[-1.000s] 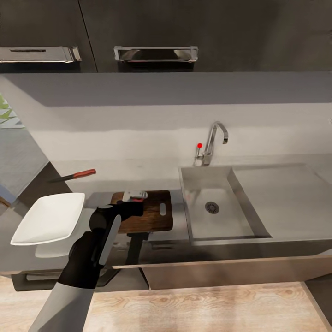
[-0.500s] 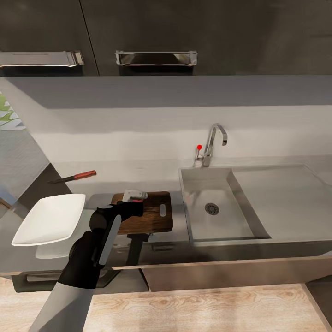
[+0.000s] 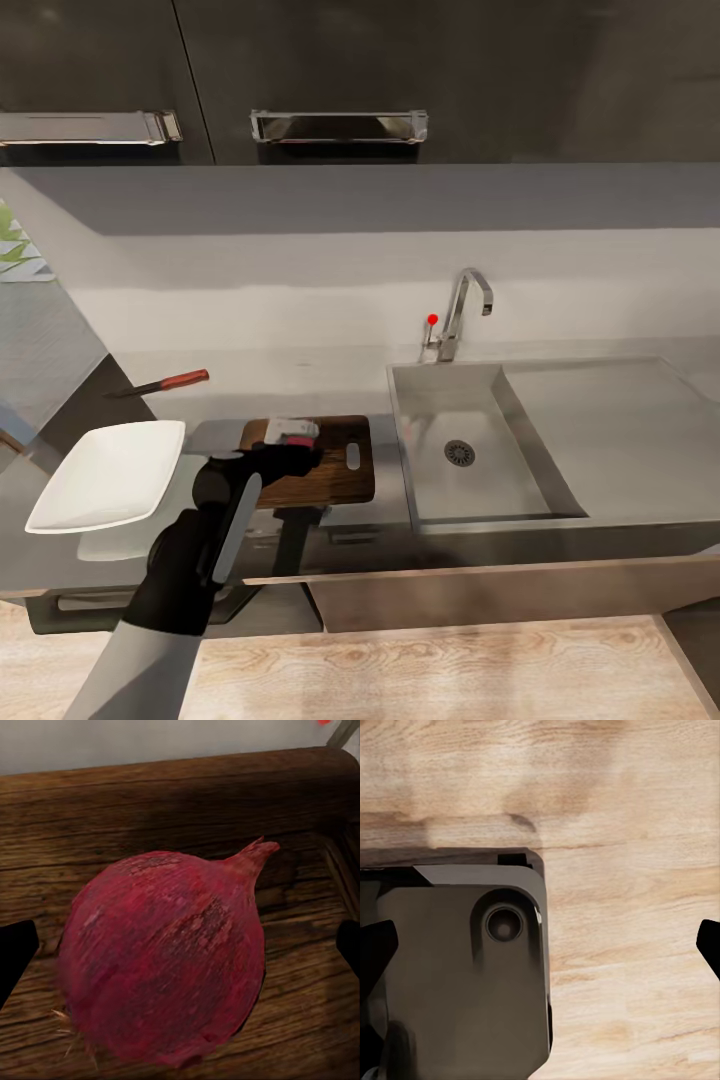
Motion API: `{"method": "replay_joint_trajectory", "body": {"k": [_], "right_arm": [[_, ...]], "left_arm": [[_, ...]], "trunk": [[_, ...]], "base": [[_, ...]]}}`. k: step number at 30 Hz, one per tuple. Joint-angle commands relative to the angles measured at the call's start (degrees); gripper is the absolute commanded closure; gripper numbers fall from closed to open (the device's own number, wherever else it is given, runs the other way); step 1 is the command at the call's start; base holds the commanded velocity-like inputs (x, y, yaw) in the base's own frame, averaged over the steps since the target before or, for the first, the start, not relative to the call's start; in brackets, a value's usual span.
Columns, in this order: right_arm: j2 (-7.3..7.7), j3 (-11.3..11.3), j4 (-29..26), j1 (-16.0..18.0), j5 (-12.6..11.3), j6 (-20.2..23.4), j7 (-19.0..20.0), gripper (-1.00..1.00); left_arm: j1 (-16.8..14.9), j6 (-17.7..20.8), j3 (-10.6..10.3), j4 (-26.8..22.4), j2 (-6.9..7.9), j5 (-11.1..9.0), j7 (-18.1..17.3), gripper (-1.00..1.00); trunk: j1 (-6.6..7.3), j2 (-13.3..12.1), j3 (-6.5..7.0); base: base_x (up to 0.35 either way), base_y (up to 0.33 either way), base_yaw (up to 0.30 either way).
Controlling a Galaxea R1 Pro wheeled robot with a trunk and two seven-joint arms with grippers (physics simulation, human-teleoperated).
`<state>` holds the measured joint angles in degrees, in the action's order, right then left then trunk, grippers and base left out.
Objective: In the kitchen, take the Vidalia onion out of the sink, dice it on the chopping board with the paring knife, put the diced onion into the bowl on the countertop, then place both the paring knife and the chopping board into the sink.
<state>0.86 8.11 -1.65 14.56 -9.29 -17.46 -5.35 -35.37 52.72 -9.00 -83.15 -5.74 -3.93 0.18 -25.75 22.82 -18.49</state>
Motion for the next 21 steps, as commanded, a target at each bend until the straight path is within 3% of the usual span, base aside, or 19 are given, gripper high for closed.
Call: {"method": "replay_joint_trajectory", "body": {"k": [1, 21], "right_arm": [[-0.01, 0.50, 0.02, 0.03, -0.55, -0.17, -0.10, -1.00], [-0.16, 0.50, 0.03, 0.03, -0.64, -0.12, -0.10, -1.00]], "left_arm": [[0.04, 0.28, 0.03, -0.05, -0.01, -0.37, 0.12, -1.00], [0.39, 0.36, 0.20, -2.21, -0.04, -0.29, 0.17, -1.00]], "trunk": [[-0.03, 0.10, -0.09], [-0.03, 0.10, 0.42]], "base": [[0.000, 0.000, 0.000], [0.000, 0.000, 0.000]]}}
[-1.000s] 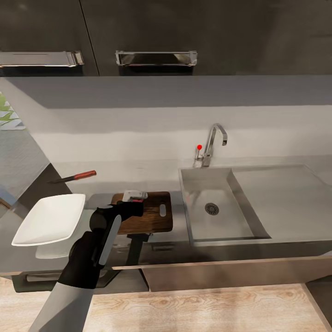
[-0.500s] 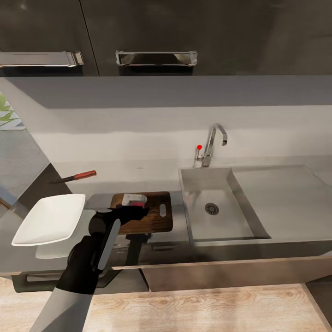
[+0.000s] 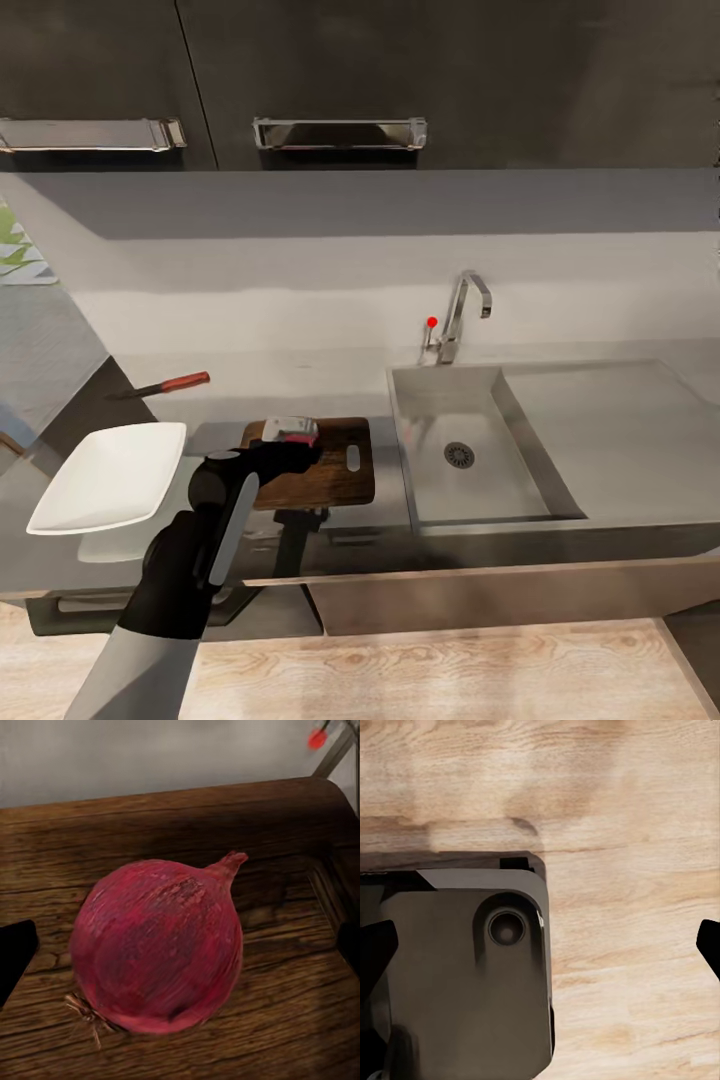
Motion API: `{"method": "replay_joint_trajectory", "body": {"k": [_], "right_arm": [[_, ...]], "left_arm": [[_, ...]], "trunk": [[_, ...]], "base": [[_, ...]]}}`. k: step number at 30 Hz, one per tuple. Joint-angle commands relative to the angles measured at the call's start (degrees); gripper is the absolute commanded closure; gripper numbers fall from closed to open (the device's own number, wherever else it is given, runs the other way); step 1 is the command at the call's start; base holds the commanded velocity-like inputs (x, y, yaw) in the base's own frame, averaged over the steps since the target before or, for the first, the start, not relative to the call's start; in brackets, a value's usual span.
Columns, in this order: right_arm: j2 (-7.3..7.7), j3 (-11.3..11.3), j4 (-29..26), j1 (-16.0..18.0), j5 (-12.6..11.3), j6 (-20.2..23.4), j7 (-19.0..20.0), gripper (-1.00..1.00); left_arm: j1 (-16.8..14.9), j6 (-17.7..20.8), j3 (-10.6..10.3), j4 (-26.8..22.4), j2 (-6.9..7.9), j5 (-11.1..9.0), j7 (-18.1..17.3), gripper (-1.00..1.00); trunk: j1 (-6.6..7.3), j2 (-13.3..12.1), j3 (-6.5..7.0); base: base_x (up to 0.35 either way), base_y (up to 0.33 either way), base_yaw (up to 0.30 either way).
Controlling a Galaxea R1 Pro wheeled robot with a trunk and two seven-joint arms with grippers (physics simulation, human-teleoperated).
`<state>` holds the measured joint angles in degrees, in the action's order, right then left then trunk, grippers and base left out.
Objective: In the kitchen, take the Vidalia onion out of the sink, dice it on the chopping board with the paring knife, put the diced onion into the bowl on the countertop, then place both the paring knife and the chopping board into the sink.
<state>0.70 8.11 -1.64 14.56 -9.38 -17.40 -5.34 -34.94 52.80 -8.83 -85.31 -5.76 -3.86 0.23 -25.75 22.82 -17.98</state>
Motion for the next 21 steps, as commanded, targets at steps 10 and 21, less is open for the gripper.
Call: {"method": "replay_joint_trajectory", "body": {"k": [10, 21], "right_arm": [[0.00, 0.50, 0.00, 0.03, -0.55, -0.18, -0.11, -1.00], [0.00, 0.59, -0.02, 0.03, -0.26, -0.41, -0.05, -1.00]], "left_arm": [[-0.05, 0.29, 0.12, -1.35, -0.03, -0.36, 0.12, -1.00], [-0.05, 1.27, 0.20, -3.30, 0.00, -0.36, 0.12, -1.00]], "trunk": [[-0.03, 0.10, 0.81], [-0.03, 0.10, 1.36]], "base": [[0.000, 0.000, 0.000], [0.000, 0.000, 0.000]]}}
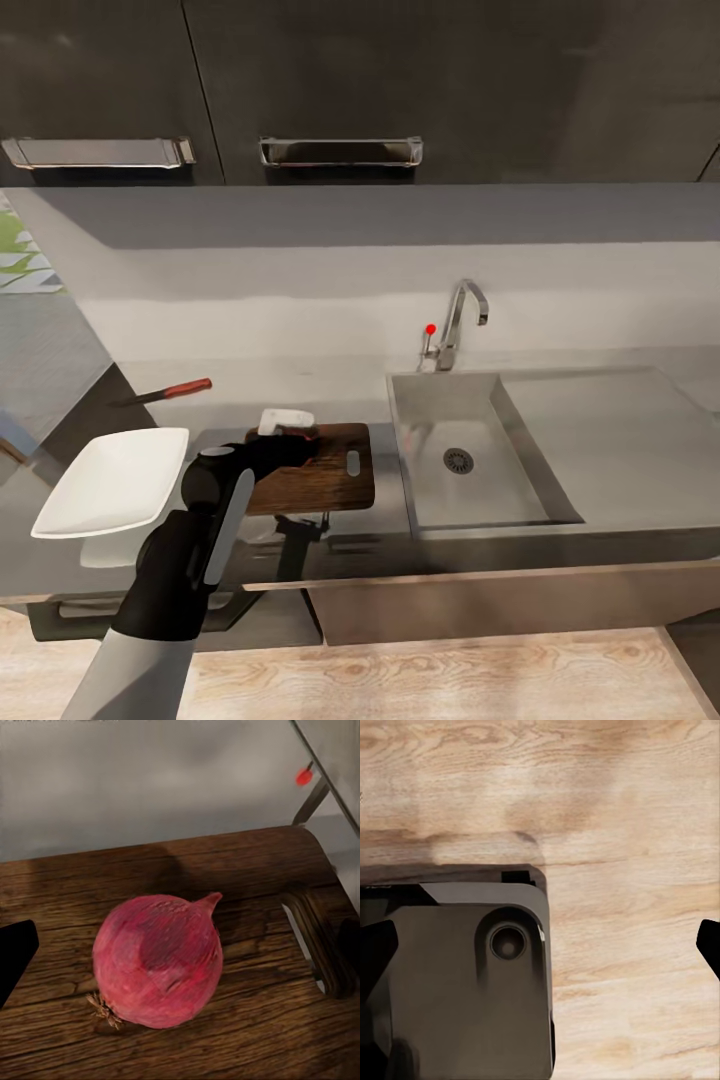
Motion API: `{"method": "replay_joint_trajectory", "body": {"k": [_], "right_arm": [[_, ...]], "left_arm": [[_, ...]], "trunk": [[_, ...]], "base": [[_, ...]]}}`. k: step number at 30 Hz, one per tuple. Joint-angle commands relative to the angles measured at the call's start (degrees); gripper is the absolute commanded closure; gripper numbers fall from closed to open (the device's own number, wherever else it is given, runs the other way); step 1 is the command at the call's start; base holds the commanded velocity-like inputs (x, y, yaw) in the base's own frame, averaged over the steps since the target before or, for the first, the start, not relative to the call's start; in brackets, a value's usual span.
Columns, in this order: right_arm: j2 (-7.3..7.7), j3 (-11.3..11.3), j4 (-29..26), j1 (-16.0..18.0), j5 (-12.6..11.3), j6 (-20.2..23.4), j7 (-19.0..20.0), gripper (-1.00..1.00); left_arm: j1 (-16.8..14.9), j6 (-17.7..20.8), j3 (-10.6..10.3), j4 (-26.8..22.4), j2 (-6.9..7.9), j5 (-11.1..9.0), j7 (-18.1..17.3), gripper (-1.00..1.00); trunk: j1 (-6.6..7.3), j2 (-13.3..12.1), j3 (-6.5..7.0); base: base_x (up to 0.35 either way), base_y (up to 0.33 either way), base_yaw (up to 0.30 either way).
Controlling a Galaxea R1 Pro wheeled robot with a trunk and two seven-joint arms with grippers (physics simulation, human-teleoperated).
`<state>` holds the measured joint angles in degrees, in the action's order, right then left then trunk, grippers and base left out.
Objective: In the kitchen, take the Vidalia onion out of the sink, dice it on the chopping board with the paring knife, put the diced onion into the bowl on the countertop, then place both the paring knife and the chopping board into the sink.
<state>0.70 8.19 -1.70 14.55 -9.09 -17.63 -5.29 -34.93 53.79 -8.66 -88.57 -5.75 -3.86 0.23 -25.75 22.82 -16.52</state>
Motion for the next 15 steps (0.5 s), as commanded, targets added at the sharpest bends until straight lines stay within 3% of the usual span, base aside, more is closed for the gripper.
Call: {"method": "replay_joint_trajectory", "body": {"k": [1, 11, 15], "right_arm": [[0.00, 0.54, 0.02, 0.04, -0.50, -0.22, -0.06, -1.00], [-0.07, 0.59, -0.05, 0.04, -0.40, -0.24, 0.01, -1.00], [-0.09, 0.60, -0.06, 0.04, -0.40, -0.29, 0.01, -1.00]], "left_arm": [[-0.05, 0.29, 0.01, -0.07, -0.01, -0.36, 0.12, -1.00], [-0.05, 0.32, -0.06, -0.11, 0.00, -0.36, 0.12, -1.00], [-0.04, 0.32, -0.11, -0.11, 0.01, -0.36, 0.12, -1.00]], "trunk": [[-0.03, 0.10, -0.10], [-0.03, 0.10, -0.09], [-0.03, 0.10, -0.09]], "base": [[0.000, 0.000, 0.000], [-0.003, 0.000, 0.000], [-0.212, 0.000, 0.000]]}}
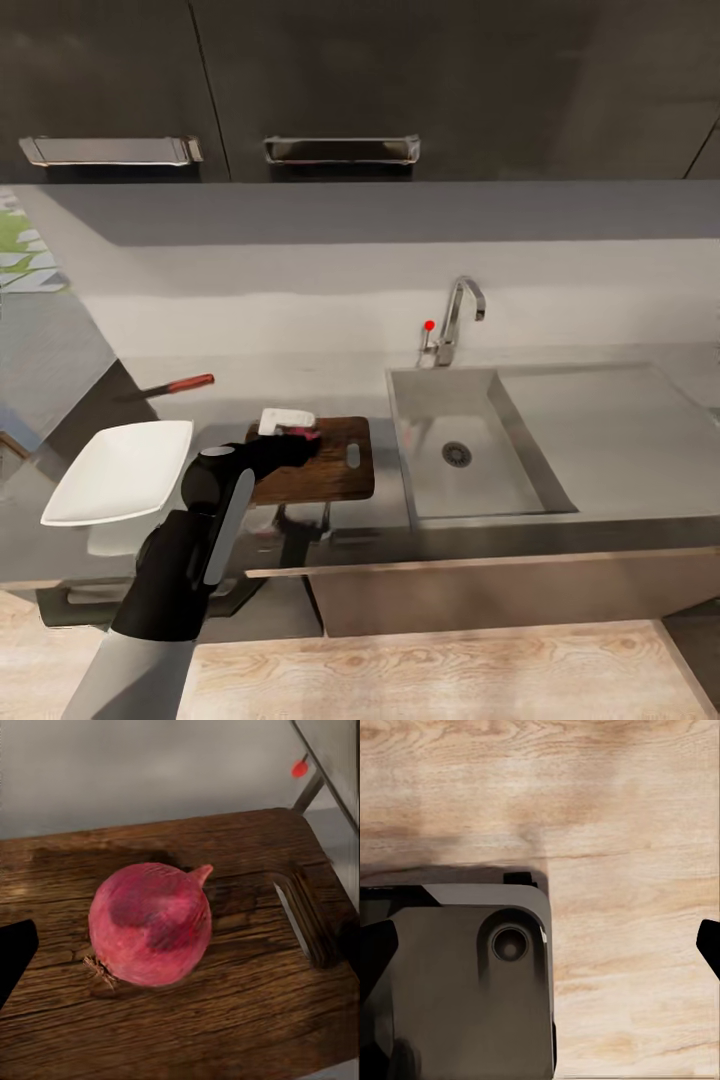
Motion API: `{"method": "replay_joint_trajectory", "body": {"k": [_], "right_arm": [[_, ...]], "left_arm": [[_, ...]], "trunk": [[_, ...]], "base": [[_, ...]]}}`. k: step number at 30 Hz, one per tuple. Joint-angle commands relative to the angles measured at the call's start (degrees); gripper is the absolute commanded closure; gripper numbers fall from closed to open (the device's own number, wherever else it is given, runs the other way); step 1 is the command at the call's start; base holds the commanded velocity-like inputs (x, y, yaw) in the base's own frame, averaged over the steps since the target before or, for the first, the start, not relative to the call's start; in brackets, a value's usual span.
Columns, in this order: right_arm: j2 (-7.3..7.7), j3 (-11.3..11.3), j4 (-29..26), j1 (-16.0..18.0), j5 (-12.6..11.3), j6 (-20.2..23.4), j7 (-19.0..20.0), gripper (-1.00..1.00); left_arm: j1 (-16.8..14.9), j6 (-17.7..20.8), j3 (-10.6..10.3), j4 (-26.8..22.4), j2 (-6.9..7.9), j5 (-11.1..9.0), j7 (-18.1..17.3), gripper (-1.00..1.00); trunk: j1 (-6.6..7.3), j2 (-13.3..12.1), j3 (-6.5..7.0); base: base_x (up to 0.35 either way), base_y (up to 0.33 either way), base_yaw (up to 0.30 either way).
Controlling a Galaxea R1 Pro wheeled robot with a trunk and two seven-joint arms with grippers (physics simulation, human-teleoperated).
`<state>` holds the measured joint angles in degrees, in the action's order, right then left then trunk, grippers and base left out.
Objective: In the kitchen, take the Vidalia onion out of the sink, dice it on the chopping board with the paring knife, put the diced onion into the bowl on the countertop, then place both the paring knife and the chopping board into the sink.
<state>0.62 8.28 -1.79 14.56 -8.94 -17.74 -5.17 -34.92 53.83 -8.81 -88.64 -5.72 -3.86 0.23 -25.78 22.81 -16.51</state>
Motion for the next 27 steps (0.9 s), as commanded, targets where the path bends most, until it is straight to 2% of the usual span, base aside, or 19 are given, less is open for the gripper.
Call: {"method": "replay_joint_trajectory", "body": {"k": [1, 27], "right_arm": [[0.00, 0.51, 0.03, 0.03, -0.57, -0.18, -0.10, -1.00], [0.14, 0.42, 0.03, 0.03, -0.64, -0.25, -0.12, -1.00]], "left_arm": [[-0.05, 0.29, 0.03, -0.04, -0.01, -0.36, 0.12, -1.00], [-0.06, 0.25, -0.07, -0.04, 0.00, -0.36, 0.12, -1.00]], "trunk": [[0.00, 0.11, -0.10], [0.00, 0.11, -0.10]], "base": [[-0.306, 0.000, 0.000], [-0.341, 0.000, 0.000]]}}
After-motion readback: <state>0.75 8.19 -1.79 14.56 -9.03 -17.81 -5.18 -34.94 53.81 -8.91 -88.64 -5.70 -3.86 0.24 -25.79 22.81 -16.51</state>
